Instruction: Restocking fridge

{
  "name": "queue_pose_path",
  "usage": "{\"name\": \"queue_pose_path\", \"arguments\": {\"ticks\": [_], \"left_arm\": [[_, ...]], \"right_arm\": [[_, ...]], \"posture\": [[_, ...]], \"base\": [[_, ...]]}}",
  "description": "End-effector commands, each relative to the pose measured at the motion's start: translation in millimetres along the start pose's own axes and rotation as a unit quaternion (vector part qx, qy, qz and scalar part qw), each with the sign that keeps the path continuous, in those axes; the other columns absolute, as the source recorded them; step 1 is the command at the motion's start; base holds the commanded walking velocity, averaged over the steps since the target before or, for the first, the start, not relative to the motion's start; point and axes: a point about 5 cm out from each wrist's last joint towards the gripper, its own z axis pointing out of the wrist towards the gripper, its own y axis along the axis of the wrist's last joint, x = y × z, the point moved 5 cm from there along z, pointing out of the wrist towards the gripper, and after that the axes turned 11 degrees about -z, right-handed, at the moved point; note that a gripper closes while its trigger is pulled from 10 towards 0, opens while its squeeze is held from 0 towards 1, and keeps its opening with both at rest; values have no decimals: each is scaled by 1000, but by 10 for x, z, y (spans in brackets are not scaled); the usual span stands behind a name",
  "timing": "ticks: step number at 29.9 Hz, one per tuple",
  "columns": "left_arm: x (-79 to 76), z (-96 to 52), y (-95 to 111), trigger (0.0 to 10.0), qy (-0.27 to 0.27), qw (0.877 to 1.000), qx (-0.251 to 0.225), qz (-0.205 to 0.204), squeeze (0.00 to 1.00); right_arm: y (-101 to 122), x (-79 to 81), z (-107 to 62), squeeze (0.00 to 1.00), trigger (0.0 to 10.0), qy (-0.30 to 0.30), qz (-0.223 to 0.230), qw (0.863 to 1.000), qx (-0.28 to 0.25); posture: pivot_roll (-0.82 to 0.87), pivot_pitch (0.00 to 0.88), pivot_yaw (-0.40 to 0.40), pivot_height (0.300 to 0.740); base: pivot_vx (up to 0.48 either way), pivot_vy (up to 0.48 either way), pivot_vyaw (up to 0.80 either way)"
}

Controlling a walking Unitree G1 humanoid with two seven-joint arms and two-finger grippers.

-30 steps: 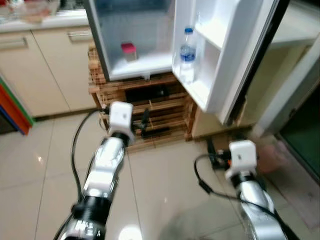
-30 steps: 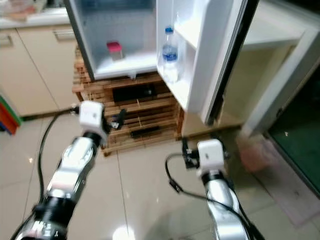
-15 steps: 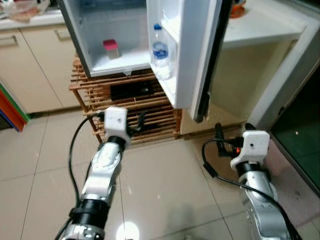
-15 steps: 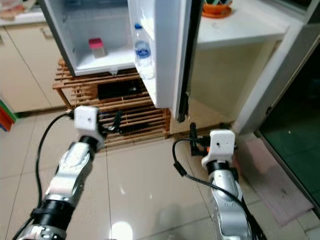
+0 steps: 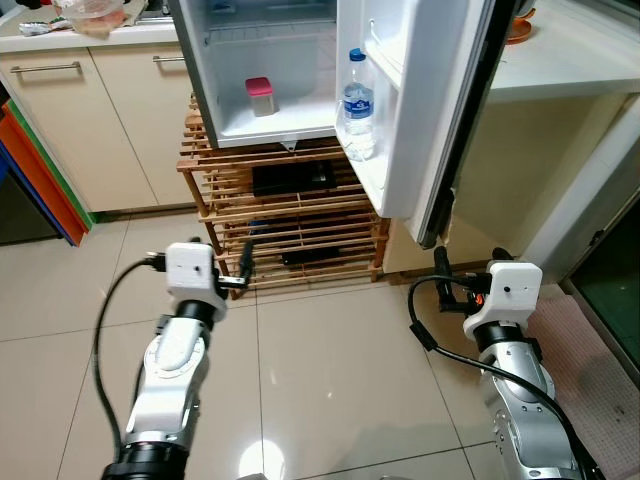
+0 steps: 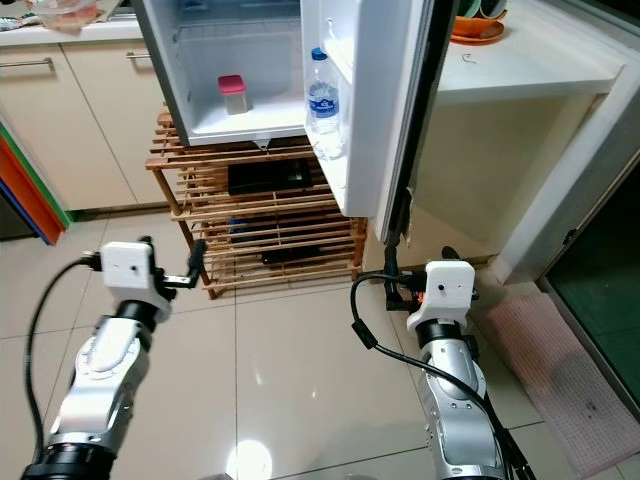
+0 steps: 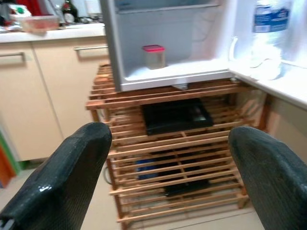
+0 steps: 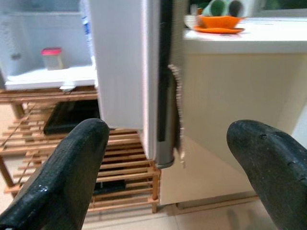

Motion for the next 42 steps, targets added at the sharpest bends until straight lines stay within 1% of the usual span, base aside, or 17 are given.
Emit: {"name": "queue_pose_path", "arguments": {"ticks": [1, 3, 5, 6, 7, 10, 11, 14, 20, 30, 34, 35, 38, 39, 40, 41, 42], "left_arm": [[-31, 18, 9, 10000, -1, 1000, 1, 9, 0], [-31, 37, 11, 10000, 12, 1000, 4, 9, 0], [-96, 36, 27, 10000, 4, 1000, 1, 12, 0], [-96, 36, 27, 10000, 4, 1000, 1, 12, 0], [-144, 37, 42, 10000, -2, 1000, 0, 9, 0], [-182, 53, 76, 10000, -10, 1000, -6, -1, 0], [-168, 75, 103, 10000, -3, 1000, -8, 0, 0], [-215, 115, 141, 10000, -12, 1000, -12, 1, 0], [-287, 187, 182, 10000, -25, 1000, -13, -4, 0], [-433, 270, 261, 10000, -45, 999, -25, -4, 0], [-455, 286, 260, 10000, -49, 998, -24, -6, 0], [-452, 300, 259, 10000, -50, 998, -22, -6, 0], [-444, 317, 261, 10000, -49, 999, -21, -7, 0], [-442, 330, 268, 10000, -50, 999, -21, -8, 0], [-445, 335, 265, 10000, -51, 998, -20, -7, 0], [-445, 335, 265, 10000, -51, 998, -20, -7, 0], [-447, 338, 262, 10000, -51, 998, -19, -6, 0]], "right_arm": [[25, 8, 35, 0, 10000, 6, -2, 1000, -7], [-3, 31, 67, 0, 10000, 13, -5, 1000, -6], [-15, 53, 99, 0, 10000, 22, -7, 1000, -5], [-15, 53, 99, 0, 10000, 22, -7, 1000, -5], [-12, 72, 117, 0, 10000, 27, -8, 1000, -7], [-4, 99, 130, 0, 10000, 31, -8, 999, -10], [5, 115, 135, 0, 10000, 31, -8, 999, -11], [18, 132, 136, 0, 10000, 30, -8, 999, -14], [11, 147, 97, 0, 10000, 23, -8, 1000, -17], [-73, 73, -3, 0, 10000, 1, -13, 1000, -5], [-214, 83, -127, 0, 10000, 7, -16, 1000, 16], [-453, 123, -288, 0, 10000, 31, -25, 998, 56], [-706, 183, -455, 0, 10000, 65, -38, 992, 101], [-898, 184, -597, 0, 10000, 80, -49, 986, 136], [-1013, 174, -657, 0, 10000, 87, -56, 982, 158], [-1013, 174, -657, 0, 10000, 87, -56, 982, 158], [-1085, 168, -692, 0, 10000, 92, -60, 979, 173]], "posture": [[-92, 0, -25, 740], [-65, 0, -46, 740], [-48, 0, -54, 740], [-48, 0, -54, 740], [-45, 0, -55, 740], [-46, 0, -50, 740], [-51, 0, -43, 740], [-59, 0, -37, 740], [-88, 0, -14, 740], [-117, 0, 5, 740], [-119, 0, 7, 740], [-123, 0, 10, 740], [-127, 0, 15, 740], [-128, 0, 18, 740], [-132, 0, 21, 740], [-132, 0, 21, 740], [-135, 0, 21, 740]], "base": [[0, 0, 0], [0, 0, 0], [0, 0, 0], [0, 0, 0], [0, 0, 0], [0, 0, 0], [480, 0, 0], [480, 0, 0], [480, 0, 0], [407, 0, 0], [0, 0, 0], [0, 0, 0], [0, 0, 0], [0, 0, 0], [0, 0, 0], [0, 0, 0], [0, 0, 0]]}}
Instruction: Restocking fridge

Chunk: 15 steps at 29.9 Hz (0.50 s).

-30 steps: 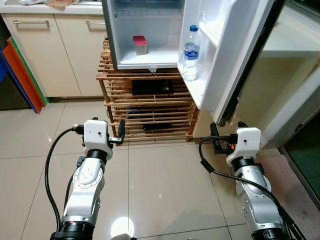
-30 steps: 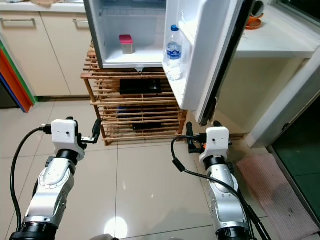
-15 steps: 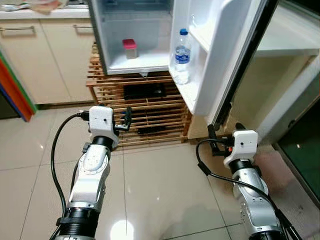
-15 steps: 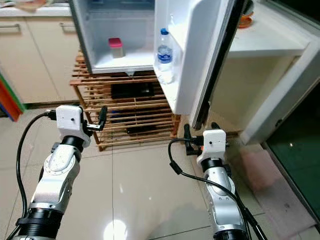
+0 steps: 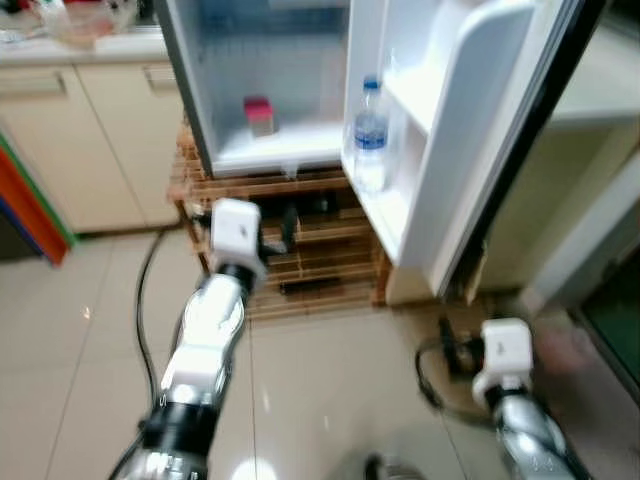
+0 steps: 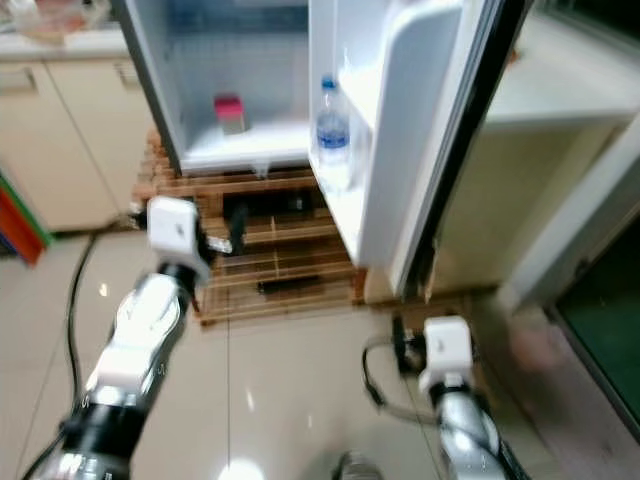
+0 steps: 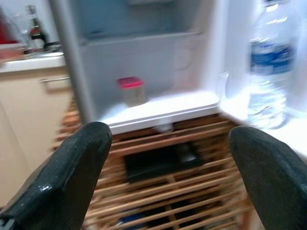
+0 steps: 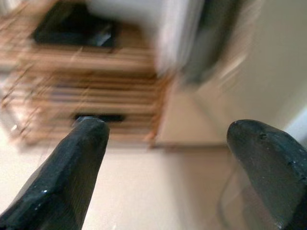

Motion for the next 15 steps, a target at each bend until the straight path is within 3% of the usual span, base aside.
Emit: {"name": "queue_pose_path", "arguments": {"ticks": [1, 4, 5, 7, 10, 11, 12, 15], "left_arm": [[-69, 29, -12, 10000, -9, 1000, 4, -6, 0], [-65, 52, -45, 10000, -8, 1000, 11, -4, 0], [-63, 57, -64, 10000, -8, 1000, 15, -2, 0], [-59, 56, -118, 10000, -9, 1000, 24, 2, 0], [8, -2, -377, 10000, -11, 998, 66, 11, 0], [8, -2, -377, 10000, -11, 998, 66, 11, 0], [134, -84, -646, 10000, 0, 993, 112, 26, 0], [228, -148, -792, 10000, 13, 990, 137, 32, 0]], "right_arm": [[-181, -127, -30, 0, 10000, -17, -15, 999, 36], [-466, -491, 21, 0, 10000, -109, -55, 986, 115], [-490, -682, 49, 0, 10000, -154, -73, 976, 133], [-476, -890, 68, 0, 10000, -204, -87, 964, 145], [-284, -1086, 116, 0, 10000, -251, -87, 957, 115], [-284, -1086, 116, 0, 10000, -251, -87, 957, 115], [-12, -1244, 179, 0, 10000, -288, -87, 951, 71], [244, -1346, 257, 0, 10000, -308, -78, 948, 31]], "posture": [[-136, 0, 23, 740], [-141, 0, 29, 740], [-142, 0, 31, 740], [-139, 0, 31, 740], [-137, 0, 36, 740], [-137, 0, 36, 740], [-136, 0, 38, 740], [-138, 0, 39, 740]], "base": [[0, 0, 0], [0, 0, 0], [0, 0, 0], [0, 0, 0], [0, 0, 0], [0, 0, 0], [0, 0, 0], [0, 0, 0]]}}
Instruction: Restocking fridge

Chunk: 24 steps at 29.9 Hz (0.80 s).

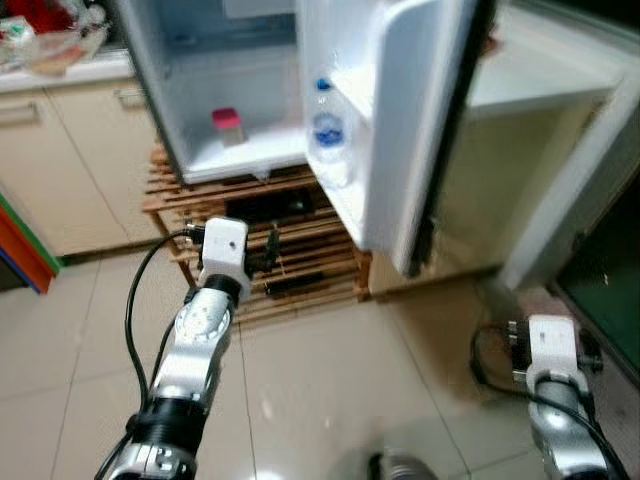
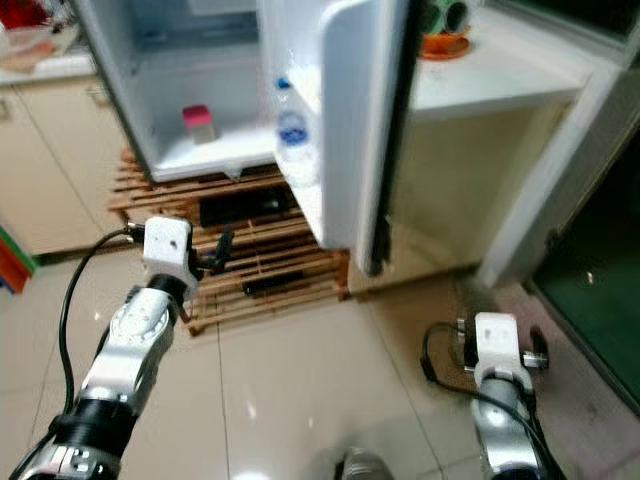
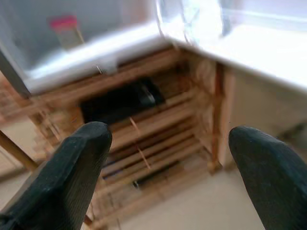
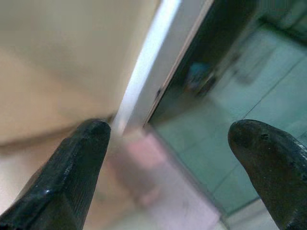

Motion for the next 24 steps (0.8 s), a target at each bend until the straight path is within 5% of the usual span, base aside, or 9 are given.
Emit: {"name": "queue_pose_path", "arguments": {"ticks": [1, 9, 10, 13, 20, 22, 24], "left_arm": [[107, -27, -85, 10000, 11, 1000, 11, 5, 0], [90, -13, -129, 10000, 7, 1000, 10, -1, 0], [109, -1, -159, 10000, 10, 1000, 11, 0, 0], [129, 10, -170, 10000, 17, 1000, 11, -8, 0], [122, 29, -102, 10000, 17, 999, -7, -28, 0], [97, 30, -65, 10000, 9, 999, -21, -28, 0], [90, 29, -67, 10000, 7, 999, -22, -23, 0]], "right_arm": [[354, -88, 128, 0, 10000, -24, 39, 998, -47], [1127, -100, 256, 0, 10000, -14, 124, 980, -154], [1422, -24, 253, 0, 10000, 10, 145, 972, -187], [1704, 89, 243, 0, 10000, 43, 172, 961, -214], [2017, 242, 183, 0, 10000, 94, 212, 942, -244], [2232, 375, 86, 0, 10000, 145, 248, 922, -261], [2293, 408, 58, 0, 10000, 158, 255, 916, -267]], "posture": [[-136, 0, 40, 740], [-134, 0, 40, 740], [-134, 0, 37, 740], [-132, 0, 33, 740], [-122, 0, 24, 740], [-115, 0, 22, 740], [-115, 0, 22, 740]], "base": [[0, 0, 0], [0, 0, 0], [0, 0, 0], [0, 0, 0], [0, 0, 0], [0, 0, 0], [0, 0, 0]]}}
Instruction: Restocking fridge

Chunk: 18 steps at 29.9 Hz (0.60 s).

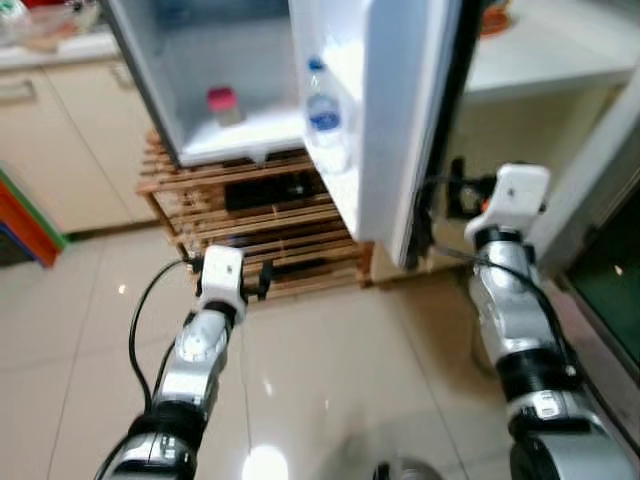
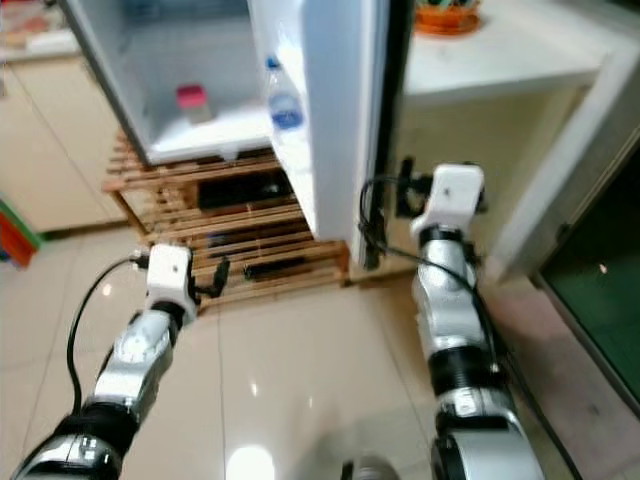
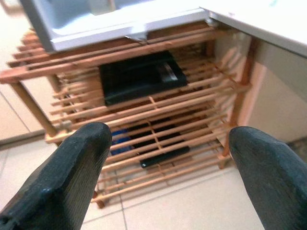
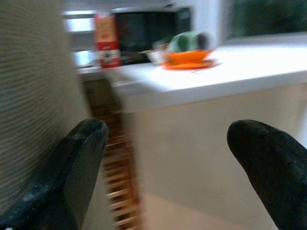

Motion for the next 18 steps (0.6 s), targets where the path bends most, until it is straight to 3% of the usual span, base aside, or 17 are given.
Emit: {"name": "queue_pose_path", "arguments": {"ticks": [1, 7, 10, 11, 12, 13, 14, 15, 18], "left_arm": [[-30, 9, 8, 10000, -8, 1000, -4, 7, 0], [-43, 9, -9, 10000, -10, 1000, -2, 7, 0], [-53, 5, -27, 10000, -13, 1000, -1, 7, 0], [-53, 5, -27, 10000, -13, 1000, -1, 7, 0], [-69, -5, -43, 10000, -16, 1000, 0, 8, 0], [-84, -10, -48, 10000, -19, 1000, -1, 10, 0], [-84, -10, -48, 10000, -19, 1000, -1, 10, 0], [-97, -14, -49, 10000, -21, 1000, -2, 12, 0], [-144, -18, -29, 10000, -29, 999, -11, 18, 0]], "right_arm": [[216, 140, 80, 0, 10000, 30, 18, 999, -28], [340, 349, 98, 0, 10000, 69, 53, 995, -40], [639, 845, -7, 0, 10000, 181, 147, 971, -55], [639, 845, -7, 0, 10000, 181, 147, 971, -55], [823, 1214, -215, 0, 10000, 286, 202, 935, -52], [871, 1342, -326, 0, 10000, 329, 210, 919, -49], [871, 1342, -326, 0, 10000, 329, 210, 919, -49], [895, 1408, -399, 0, 10000, 352, 211, 910, -50], [753, 1363, -417, 0, 10000, 343, 209, 915, -33]], "posture": [[-115, 0, 22, 740], [-115, 0, 20, 740], [-117, 0, 20, 740], [-117, 0, 20, 740], [-118, 0, 19, 740], [-117, 0, 19, 740], [-117, 0, 19, 740], [-116, 0, 18, 740], [-115, 0, 14, 740]], "base": [[0, 0, 0], [0, 0, 0], [0, 0, 0], [0, 0, 0], [0, 0, 0], [0, 0, 0], [0, 0, 0], [0, 0, 0], [0, 0, 0]]}}
